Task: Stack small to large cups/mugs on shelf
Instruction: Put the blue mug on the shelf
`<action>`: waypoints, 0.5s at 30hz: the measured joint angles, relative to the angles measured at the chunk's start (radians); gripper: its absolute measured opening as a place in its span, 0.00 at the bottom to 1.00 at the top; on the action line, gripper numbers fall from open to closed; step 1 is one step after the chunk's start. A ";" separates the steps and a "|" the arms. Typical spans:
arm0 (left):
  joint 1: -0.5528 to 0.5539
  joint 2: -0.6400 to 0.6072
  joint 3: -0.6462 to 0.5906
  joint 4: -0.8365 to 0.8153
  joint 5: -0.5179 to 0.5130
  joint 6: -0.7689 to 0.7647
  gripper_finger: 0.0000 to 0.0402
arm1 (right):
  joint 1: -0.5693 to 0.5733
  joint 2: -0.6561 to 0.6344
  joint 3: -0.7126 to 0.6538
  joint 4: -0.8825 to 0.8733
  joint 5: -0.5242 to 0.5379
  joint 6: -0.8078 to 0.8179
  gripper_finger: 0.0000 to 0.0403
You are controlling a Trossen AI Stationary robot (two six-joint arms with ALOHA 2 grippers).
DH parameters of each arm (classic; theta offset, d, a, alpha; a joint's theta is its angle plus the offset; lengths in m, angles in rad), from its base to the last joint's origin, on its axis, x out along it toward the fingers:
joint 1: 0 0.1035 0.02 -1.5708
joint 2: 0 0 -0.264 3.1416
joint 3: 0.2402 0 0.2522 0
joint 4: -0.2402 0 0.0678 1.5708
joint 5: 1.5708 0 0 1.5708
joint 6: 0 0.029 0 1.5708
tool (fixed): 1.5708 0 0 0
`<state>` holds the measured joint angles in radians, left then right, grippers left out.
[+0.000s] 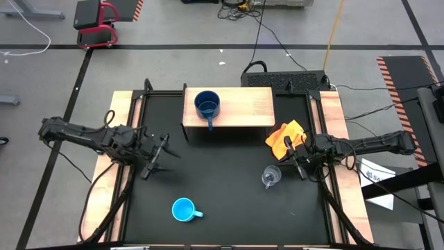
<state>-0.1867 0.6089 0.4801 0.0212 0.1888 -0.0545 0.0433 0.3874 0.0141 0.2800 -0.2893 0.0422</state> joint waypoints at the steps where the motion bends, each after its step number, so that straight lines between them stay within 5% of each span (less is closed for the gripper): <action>1: 0.000 0.000 0.006 -0.007 -0.007 -0.008 0.61 | 0.000 0.000 0.000 0.000 0.000 -0.001 0.02; 8: -0.001 0.067 0.081 -0.162 -0.092 -0.111 0.61 | 0.000 0.000 0.000 -0.001 0.000 -0.002 0.02; 15: -0.044 0.196 0.225 -0.277 -0.054 -0.165 0.61 | 0.000 0.005 0.000 -0.003 0.000 -0.002 0.02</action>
<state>-0.2303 0.8053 0.7053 -0.2562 0.1352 -0.2199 0.0433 0.3920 0.0142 0.2766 -0.2897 0.0402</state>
